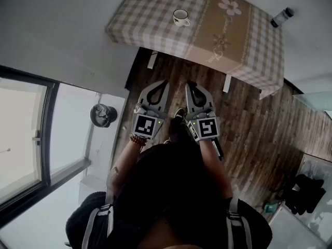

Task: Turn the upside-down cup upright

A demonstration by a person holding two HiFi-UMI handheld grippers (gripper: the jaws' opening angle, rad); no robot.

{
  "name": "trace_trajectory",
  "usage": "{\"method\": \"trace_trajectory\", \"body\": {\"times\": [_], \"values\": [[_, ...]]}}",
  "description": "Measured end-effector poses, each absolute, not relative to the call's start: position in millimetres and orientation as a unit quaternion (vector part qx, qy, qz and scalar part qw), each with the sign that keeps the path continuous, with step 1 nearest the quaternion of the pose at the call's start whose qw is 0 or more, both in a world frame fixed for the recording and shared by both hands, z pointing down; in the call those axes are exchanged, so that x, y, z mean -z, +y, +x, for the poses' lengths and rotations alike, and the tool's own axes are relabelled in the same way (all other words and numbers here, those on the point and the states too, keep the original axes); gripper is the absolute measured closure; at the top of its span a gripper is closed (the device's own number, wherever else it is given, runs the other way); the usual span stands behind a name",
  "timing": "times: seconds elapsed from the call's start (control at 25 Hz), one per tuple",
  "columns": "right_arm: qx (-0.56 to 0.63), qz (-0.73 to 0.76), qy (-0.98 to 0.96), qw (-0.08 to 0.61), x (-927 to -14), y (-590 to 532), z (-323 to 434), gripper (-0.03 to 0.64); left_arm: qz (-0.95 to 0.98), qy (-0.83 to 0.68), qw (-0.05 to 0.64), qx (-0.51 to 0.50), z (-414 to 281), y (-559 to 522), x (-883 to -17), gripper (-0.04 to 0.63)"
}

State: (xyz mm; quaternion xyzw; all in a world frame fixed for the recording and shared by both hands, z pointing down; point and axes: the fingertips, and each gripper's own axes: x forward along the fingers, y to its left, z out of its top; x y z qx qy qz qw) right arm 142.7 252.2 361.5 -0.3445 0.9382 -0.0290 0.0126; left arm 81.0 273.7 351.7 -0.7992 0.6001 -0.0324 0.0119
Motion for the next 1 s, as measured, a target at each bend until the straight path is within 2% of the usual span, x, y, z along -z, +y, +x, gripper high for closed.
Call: {"method": "trace_trajectory", "body": {"times": [0.2, 0.4, 0.68, 0.8, 1.0], "values": [[0.074, -0.339, 0.937, 0.033, -368, 162, 136, 0.611, -0.804, 0.593, 0.014, 0.037, 73, 182, -355, 0.594], [0.090, -0.348, 0.933, -0.005, -399, 94, 117, 0.611, -0.823, 0.565, -0.007, 0.062, 48, 116, -382, 0.593], [0.099, -0.371, 0.923, -0.031, -422, 8, 46, 0.611, -0.847, 0.527, -0.024, 0.058, -36, 30, -410, 0.583], [0.100, -0.390, 0.914, -0.055, -422, 6, 33, 0.611, -0.869, 0.489, -0.046, 0.054, -41, 21, -430, 0.575], [0.096, -0.415, 0.904, -0.039, -400, 14, 6, 0.611, -0.896, 0.437, -0.031, 0.067, -47, 11, -434, 0.538]]}}
